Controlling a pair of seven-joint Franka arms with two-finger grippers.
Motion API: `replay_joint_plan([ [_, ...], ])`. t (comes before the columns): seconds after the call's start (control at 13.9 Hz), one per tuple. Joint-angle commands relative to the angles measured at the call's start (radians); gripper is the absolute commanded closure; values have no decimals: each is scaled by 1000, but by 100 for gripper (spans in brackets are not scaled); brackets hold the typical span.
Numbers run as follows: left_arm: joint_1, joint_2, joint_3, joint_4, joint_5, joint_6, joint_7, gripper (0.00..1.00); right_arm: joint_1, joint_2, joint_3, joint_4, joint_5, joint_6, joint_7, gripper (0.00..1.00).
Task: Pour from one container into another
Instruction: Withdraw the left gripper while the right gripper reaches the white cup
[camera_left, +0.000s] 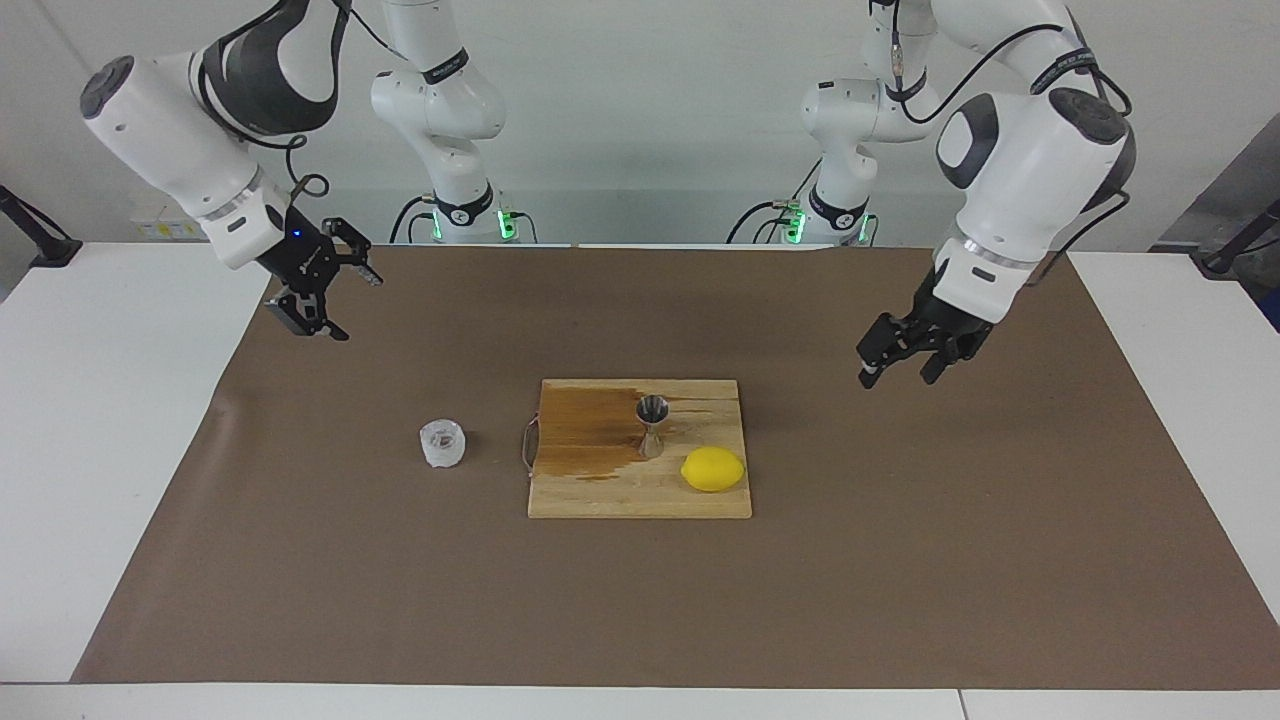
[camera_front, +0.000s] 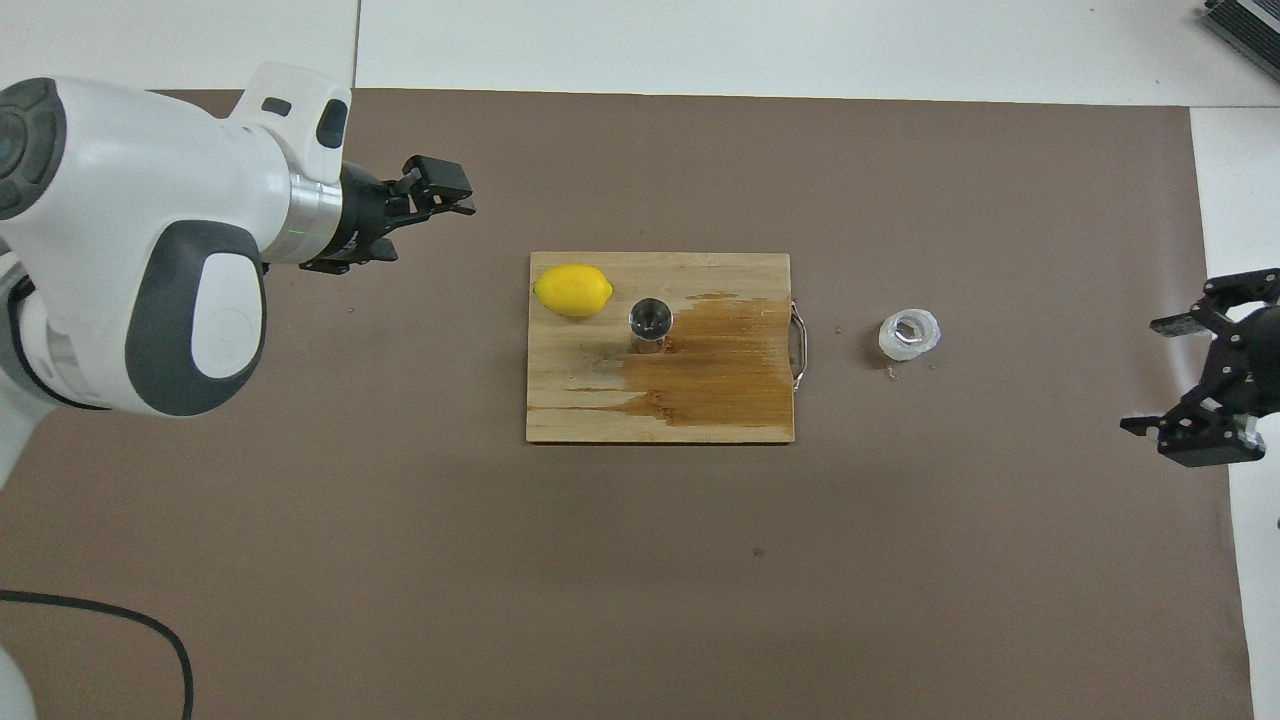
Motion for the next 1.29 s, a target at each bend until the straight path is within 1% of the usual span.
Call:
replay_joint_plan([
  [0.0,25,-124,-9,-116,74,-45,86,0,-16,163,6,46,123,62,-208,0],
  [0.07,37,-149,-9,-120,76,-94,89,0,-10,183,9,44,137,108,-236,0],
  [0.14,38,-162,-9,-114,83,-133,92,0,-10,212,14,50,143,121,-238,0],
  [0.22,38,-157,-9,-89,88,-141,94,0,-10,267,17,82,176,123,-250,0],
  [0.36,41,-134,-9,-13,106,-168,96,0,-10,327,21,97,236,120,-308,0],
  [0.5,41,-111,-9,61,123,-222,108,0,-19,422,23,100,339,121,-450,0],
  [0.65,41,-78,-7,133,123,-277,112,0,8,425,24,100,361,133,-483,0],
  [0.86,48,-57,-7,153,123,-305,112,0,16,441,32,100,387,178,-523,0],
  [1.01,47,-2,-6,230,128,-332,115,0,28,462,43,87,428,213,-581,0],
  [1.08,47,5,-7,236,128,-343,117,0,36,468,41,84,428,216,-584,0],
  [1.22,44,-18,-7,183,122,-342,119,0,48,467,41,72,415,233,-584,0],
])
